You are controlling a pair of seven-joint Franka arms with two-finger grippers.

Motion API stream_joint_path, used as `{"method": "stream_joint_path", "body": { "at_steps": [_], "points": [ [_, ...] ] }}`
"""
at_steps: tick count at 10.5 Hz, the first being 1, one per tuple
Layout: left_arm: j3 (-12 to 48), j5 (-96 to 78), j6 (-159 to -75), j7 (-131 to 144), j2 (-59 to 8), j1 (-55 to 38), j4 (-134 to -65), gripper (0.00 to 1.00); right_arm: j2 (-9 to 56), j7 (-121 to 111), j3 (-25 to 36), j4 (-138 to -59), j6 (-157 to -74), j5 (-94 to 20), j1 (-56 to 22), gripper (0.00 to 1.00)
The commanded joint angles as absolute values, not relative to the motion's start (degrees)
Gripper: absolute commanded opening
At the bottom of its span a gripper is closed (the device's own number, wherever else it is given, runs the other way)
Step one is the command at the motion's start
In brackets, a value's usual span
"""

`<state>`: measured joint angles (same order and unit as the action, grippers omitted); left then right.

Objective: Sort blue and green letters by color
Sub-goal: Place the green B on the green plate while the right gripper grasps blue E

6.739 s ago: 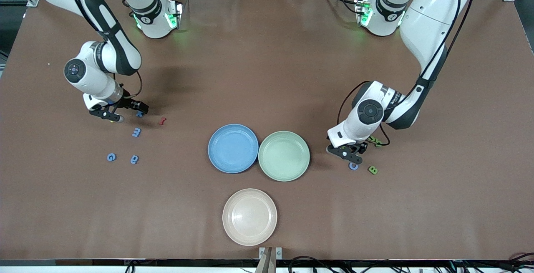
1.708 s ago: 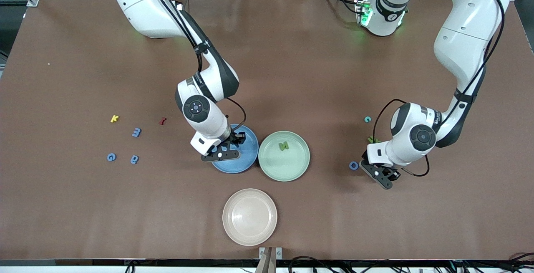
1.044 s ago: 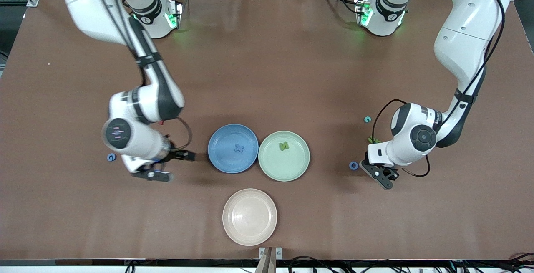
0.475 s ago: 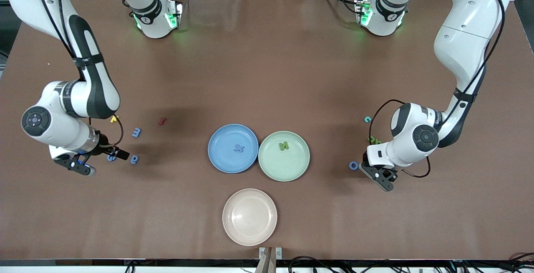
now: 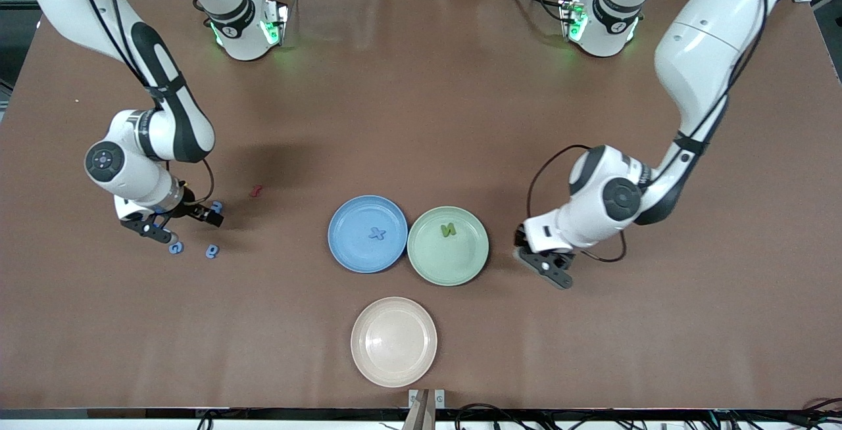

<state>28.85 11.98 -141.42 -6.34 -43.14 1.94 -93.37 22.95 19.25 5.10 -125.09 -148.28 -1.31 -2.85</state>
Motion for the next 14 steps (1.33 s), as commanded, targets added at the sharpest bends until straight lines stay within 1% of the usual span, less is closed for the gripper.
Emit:
{"method": "stream_joint_path", "body": {
  "at_steps": [1,3,4,5,6,7,8,9,11,12,13,14],
  "points": [
    [28.3,10.3,-140.2,5.1,-43.0,-5.5,-91.1,0.0,19.2,19.8,3.4,-131.9,-153.1,-0.6,-1.9,1.0],
    [27.9,10.5,-140.3,10.5,-43.7,-9.5,-90.9,0.01,19.4,19.8,3.0,-133.7,-154.6,-0.4,-1.8,0.97],
    [27.8,10.8,-140.4,13.2,-43.8,-10.7,-90.9,0.37,19.5,19.8,2.9,-134.1,-155.4,-0.3,-1.3,0.96],
    [27.8,11.1,-140.4,14.1,-43.5,-10.6,-91.0,0.99,19.9,19.8,2.9,-134.1,-156.2,-0.2,-1.1,0.96],
    [27.6,11.2,-140.3,13.7,-43.3,-9.5,-91.4,1.0,20.4,19.8,2.8,-134.1,-157.1,-0.2,-1.1,0.95],
    [27.3,11.2,-140.0,13.4,-43.1,-8.4,-92.0,1.0,20.8,19.8,2.8,-134.2,-157.7,-0.2,-1.1,0.89],
    [26.7,11.3,-139.0,12.6,-42.3,-6.5,-93.7,1.0,20.9,19.7,2.8,-134.6,-157.8,-0.1,-1.1,0.82],
    [26.7,12.3,-137.5,10.3,-41.6,-3.9,-95.1,1.0,21.6,19.7,2.9,-134.6,-159.0,0.4,-1.1,0.72],
    [26.7,14.1,-136.5,7.0,-37.9,1.5,-99.8,1.0,23.8,19.7,2.9,-134.6,-162.2,0.9,-1.1,0.56],
    [26.7,14.7,-136.3,6.8,-36.1,2.5,-102.5,1.0,23.9,19.7,2.9,-134.6,-162.1,0.8,-1.1,0.42],
    [26.6,14.8,-136.2,6.6,-33.5,2.8,-105.3,1.0,23.9,19.7,2.8,-134.6,-161.9,0.8,-1.1,0.26],
    [26.6,15.3,-136.2,4.9,-31.5,3.9,-107.6,1.0,23.7,19.8,2.8,-134.6,-161.6,0.8,-1.1,0.16]
  ]
}}
